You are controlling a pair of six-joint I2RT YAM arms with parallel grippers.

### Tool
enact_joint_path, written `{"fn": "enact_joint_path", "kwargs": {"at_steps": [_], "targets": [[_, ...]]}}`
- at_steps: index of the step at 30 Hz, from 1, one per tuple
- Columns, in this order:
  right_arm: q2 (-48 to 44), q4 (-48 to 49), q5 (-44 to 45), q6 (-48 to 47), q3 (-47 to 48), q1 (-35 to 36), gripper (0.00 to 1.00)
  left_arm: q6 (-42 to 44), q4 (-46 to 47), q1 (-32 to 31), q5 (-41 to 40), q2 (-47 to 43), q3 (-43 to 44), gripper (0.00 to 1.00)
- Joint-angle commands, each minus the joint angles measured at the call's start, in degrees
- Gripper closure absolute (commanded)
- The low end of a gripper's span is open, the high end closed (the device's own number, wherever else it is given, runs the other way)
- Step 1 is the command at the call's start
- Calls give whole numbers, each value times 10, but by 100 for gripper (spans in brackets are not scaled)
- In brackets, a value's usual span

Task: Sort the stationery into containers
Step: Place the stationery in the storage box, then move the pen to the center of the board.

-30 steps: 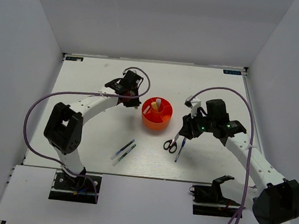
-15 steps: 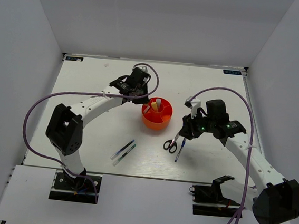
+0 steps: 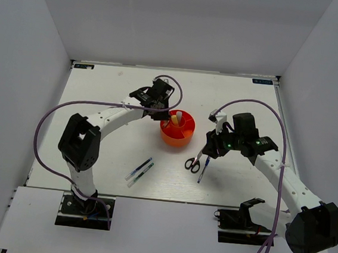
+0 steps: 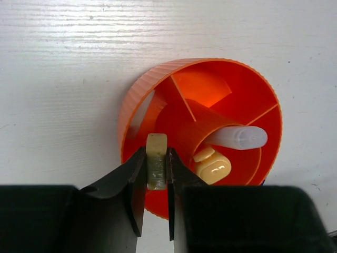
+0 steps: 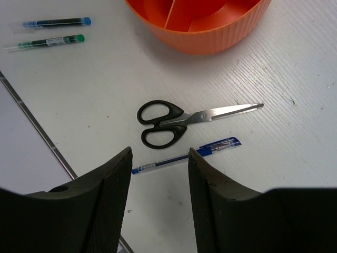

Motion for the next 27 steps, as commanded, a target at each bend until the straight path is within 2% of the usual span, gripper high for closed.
{"fn": "enact_joint_path", "kwargs": {"at_steps": [1, 4, 8, 15, 17, 18, 19, 20, 21, 23, 24, 26, 27], "targets": [[-8, 2, -9, 1, 1, -5, 50, 5, -8, 0, -12, 0, 29, 71], [-6, 1, -11, 1, 1, -5, 48, 2, -11, -1, -11, 3, 28, 66], [-8, 1, -12, -1, 1, -7, 48, -1, -10, -1, -15, -3, 24, 53], [-7, 0, -11, -2, 1, -5, 47, 2, -12, -2, -27, -25, 30, 50], [-7, 0, -7, -2, 1, -7, 47, 5, -16, 0, -29, -34, 28, 59], [-7, 0, -6, -3, 1, -7, 50, 8, -16, -1, -32, -54, 24, 67], [-4, 0, -4, -3, 1, -7, 53, 12, -18, -2, -34, -63, 20, 82], [-2, 0, 1, -5, 1, -7, 58, 14, -19, -2, -38, -73, -4, 88], [-2, -1, 5, -6, 2, -6, 70, 26, -21, -3, -43, -109, -17, 92], [5, -8, 18, -9, 1, -7, 83, 44, -25, -4, -47, -152, -75, 94], [7, -5, 24, -10, 2, -7, 87, 63, -35, -3, -47, -186, -91, 92], [26, -10, 36, -18, 3, -7, 85, 78, -53, -4, -44, -229, -155, 61], [33, -19, 43, -19, 6, -7, 74, 100, -77, -4, -43, -254, -167, 48]]}}
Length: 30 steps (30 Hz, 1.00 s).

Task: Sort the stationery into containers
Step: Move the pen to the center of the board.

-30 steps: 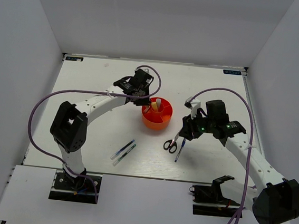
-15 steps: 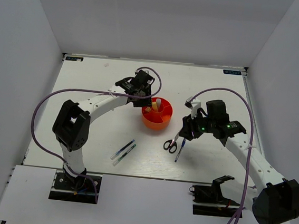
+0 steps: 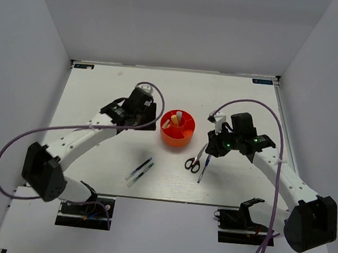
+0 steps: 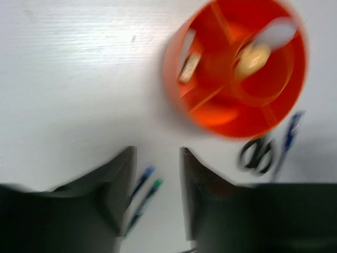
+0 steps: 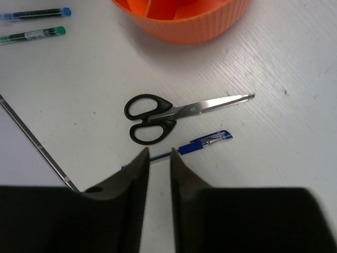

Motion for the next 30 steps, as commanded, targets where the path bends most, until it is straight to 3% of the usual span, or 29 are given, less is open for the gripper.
{"fn": "enact_joint_path", "kwargs": {"at_steps": [1, 4, 8, 12, 16, 24, 30], "targets": [[27, -22, 22, -15, 9, -2, 68, 53, -74, -3, -14, -81, -63, 32], [94, -50, 48, 1, 39, -1, 61, 81, -114, -1, -14, -143, -118, 21], [156, -52, 110, 57, 56, 0, 72, 92, -122, 4, -25, -236, -200, 19], [190, -26, 156, 111, 53, 2, 72, 94, -98, 21, -33, -320, -270, 18], [225, -29, 177, 154, 63, 2, 72, 93, -99, 30, -28, -342, -291, 17], [284, -24, 186, 214, 74, 5, 62, 92, -99, 33, -25, -366, -305, 17], [314, -23, 194, 223, 74, 6, 62, 90, -97, 35, -25, -369, -306, 17]]}}
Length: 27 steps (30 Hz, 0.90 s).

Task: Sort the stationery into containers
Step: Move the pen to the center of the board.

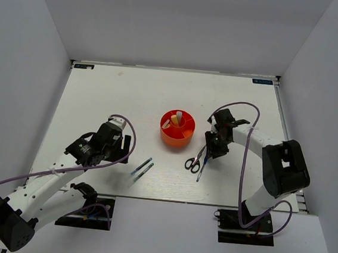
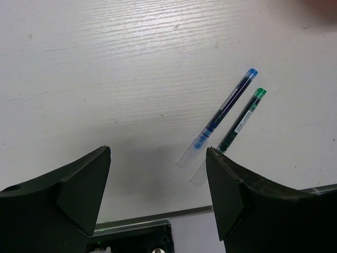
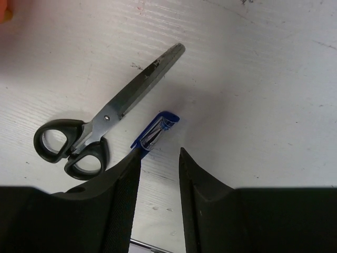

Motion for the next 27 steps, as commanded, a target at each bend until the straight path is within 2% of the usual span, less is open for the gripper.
{"fn": "enact_joint_path", "kwargs": {"at_steps": [1, 11, 27], "targets": [[24, 13, 27, 20, 2, 6, 62, 3, 9, 4, -3, -9, -5, 17], [44, 14, -57, 57, 11, 6, 62, 1, 10, 4, -5, -13, -8, 17], [-17, 39, -137, 61, -5, 4, 63, 2, 11, 4, -6, -12, -10, 17]]}}
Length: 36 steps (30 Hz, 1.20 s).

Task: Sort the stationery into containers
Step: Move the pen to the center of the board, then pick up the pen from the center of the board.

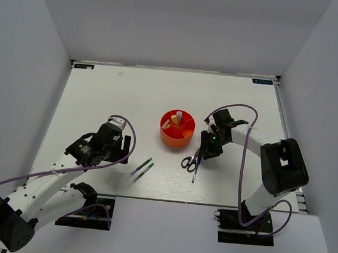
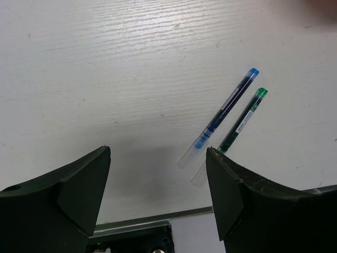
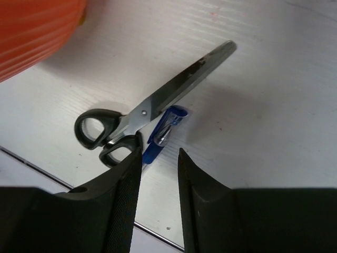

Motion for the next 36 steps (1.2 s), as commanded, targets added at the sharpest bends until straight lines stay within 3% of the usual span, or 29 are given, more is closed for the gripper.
{"fn": "enact_joint_path", "kwargs": {"at_steps": [1, 22, 31, 36], "targets": [[-36, 13, -35, 4, -9, -1, 63, 1, 5, 3, -7, -11, -3, 17], [23, 20, 52, 11, 10, 15, 64, 2, 6, 5, -4, -10, -3, 17], [17, 12, 204, -4, 5, 37, 69, 3, 7, 6, -3, -4, -3, 17], [13, 15, 242, -14, 2, 47, 69, 3, 7, 4, -3, -4, -3, 17]]}}
